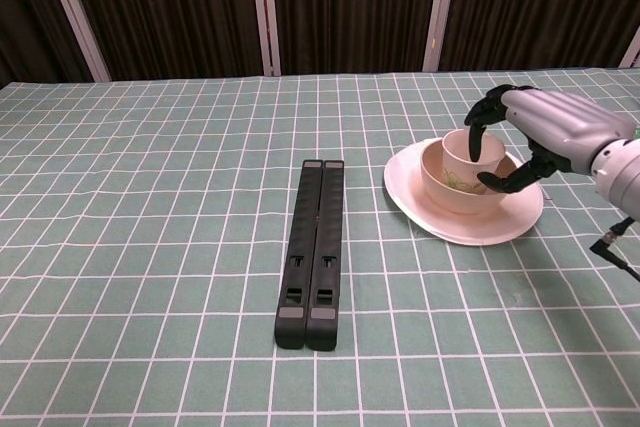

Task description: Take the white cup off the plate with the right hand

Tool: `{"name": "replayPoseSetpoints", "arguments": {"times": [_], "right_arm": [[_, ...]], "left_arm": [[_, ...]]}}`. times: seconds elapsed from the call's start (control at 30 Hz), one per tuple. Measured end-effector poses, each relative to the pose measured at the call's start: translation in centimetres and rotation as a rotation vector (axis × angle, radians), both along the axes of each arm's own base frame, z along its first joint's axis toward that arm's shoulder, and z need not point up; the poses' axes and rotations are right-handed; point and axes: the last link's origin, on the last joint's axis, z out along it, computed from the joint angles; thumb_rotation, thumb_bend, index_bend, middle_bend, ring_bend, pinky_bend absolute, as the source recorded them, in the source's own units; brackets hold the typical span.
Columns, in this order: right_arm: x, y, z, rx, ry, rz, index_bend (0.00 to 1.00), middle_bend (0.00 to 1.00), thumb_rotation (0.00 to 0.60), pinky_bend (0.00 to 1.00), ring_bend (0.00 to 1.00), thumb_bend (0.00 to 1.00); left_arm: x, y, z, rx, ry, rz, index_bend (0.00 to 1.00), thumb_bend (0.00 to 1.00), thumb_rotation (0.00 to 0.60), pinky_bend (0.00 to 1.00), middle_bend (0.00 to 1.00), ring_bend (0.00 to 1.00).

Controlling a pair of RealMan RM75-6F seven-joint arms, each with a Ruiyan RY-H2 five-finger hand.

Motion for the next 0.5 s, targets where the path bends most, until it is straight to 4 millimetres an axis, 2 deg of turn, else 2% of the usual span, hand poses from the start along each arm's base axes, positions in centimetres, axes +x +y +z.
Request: {"name": "replayPoseSetpoints", "arguments": {"times": [0.13, 0.3, 0.5], "right_arm": [[0.1, -0.1, -0.3, 0.002, -0.007, 0.001, 0.58, 0.23, 0.600, 0.00, 0.00, 0.39], [0.2, 0.0, -0.2, -0.007, -0.012, 0.015, 0.61, 0.24, 0.600, 0.00, 0.00, 0.42], [0.8, 0.2, 1.4, -0.051, -0.029, 0.049, 0.61, 0.24, 0.600, 0.00, 0.00, 0.41]], "left_arm": [[0.0, 0.0, 0.0, -0.001, -0.001, -0.001, 0.00, 0.02, 0.600, 0.00, 0.00, 0.00], [0.0, 0.1, 0.0, -0.001, -0.001, 0.000, 0.00, 0.02, 0.600, 0.00, 0.00, 0.00], [0.0, 0.1, 0.0, 0.000, 0.001, -0.001, 0.00, 0.02, 0.600, 0.00, 0.00, 0.00]]}}
